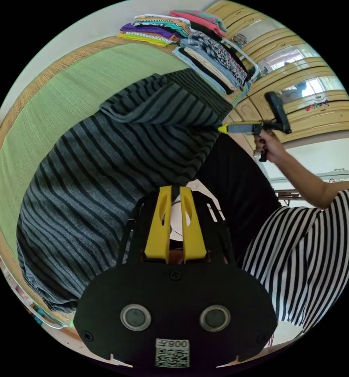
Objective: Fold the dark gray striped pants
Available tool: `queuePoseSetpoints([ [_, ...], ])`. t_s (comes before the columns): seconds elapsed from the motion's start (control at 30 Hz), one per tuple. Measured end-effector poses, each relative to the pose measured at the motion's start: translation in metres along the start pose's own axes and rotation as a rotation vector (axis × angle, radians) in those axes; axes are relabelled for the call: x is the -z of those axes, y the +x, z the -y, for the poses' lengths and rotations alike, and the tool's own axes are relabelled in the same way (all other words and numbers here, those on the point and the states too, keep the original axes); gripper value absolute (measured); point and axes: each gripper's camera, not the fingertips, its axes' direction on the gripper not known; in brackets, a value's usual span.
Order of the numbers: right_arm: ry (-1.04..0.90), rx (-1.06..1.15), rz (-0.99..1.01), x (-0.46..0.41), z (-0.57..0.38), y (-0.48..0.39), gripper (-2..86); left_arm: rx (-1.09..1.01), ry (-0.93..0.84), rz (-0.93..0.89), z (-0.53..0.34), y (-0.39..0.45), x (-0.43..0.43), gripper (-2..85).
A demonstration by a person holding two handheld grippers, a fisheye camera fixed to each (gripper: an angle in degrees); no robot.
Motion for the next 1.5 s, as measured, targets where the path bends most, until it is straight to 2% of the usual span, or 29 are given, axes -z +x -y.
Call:
queuePoseSetpoints([
  [0.17, -0.004, -0.016, 0.08, 0.018, -0.021, 0.034, 1.4, 0.175, 0.182, -0.156, 0.028, -0.025, 0.021, 5.9],
  [0.33, 0.036, 0.028, 0.106, 0.051, -0.046, 0.051, 2.4, 0.366, 0.272, -0.268, 0.062, -0.061, 0.012, 9.0],
  [0.57, 0.181, 0.12, 0.154, 0.111, -0.053, 0.063, 5.8, 0.483, 0.227, -0.193, 0.1, -0.079, 0.004, 10.3],
  [0.9, 0.03, 0.183, 0.228, 0.107, -0.021, 0.089, 8.2, 0.49, 0.208, -0.275, 0.129, -0.079, -0.003, 6.3],
  [1.1, 0.051, 0.196, 0.282, 0.137, -0.048, 0.111, 3.8, 0.405, 0.283, -0.373, 0.137, -0.066, 0.022, 4.6],
  [1.2, 0.155, 0.189, 0.335, 0.171, -0.07, 0.128, 3.0, 0.367, 0.341, -0.452, 0.144, -0.058, 0.042, 3.7],
  [1.33, 0.378, 0.144, 0.439, 0.228, -0.115, 0.164, 2.5, 0.336, 0.555, -0.666, 0.153, -0.05, 0.07, 2.7],
  [1.4, 0.461, 0.129, 0.486, 0.249, -0.134, 0.179, 2.4, 0.32, 0.585, -0.725, 0.163, -0.042, 0.071, 2.5],
  [1.5, 0.523, 0.084, 0.449, 0.272, -0.156, 0.195, 2.2, 0.337, 0.607, -0.828, 0.182, -0.033, 0.063, 2.4],
])
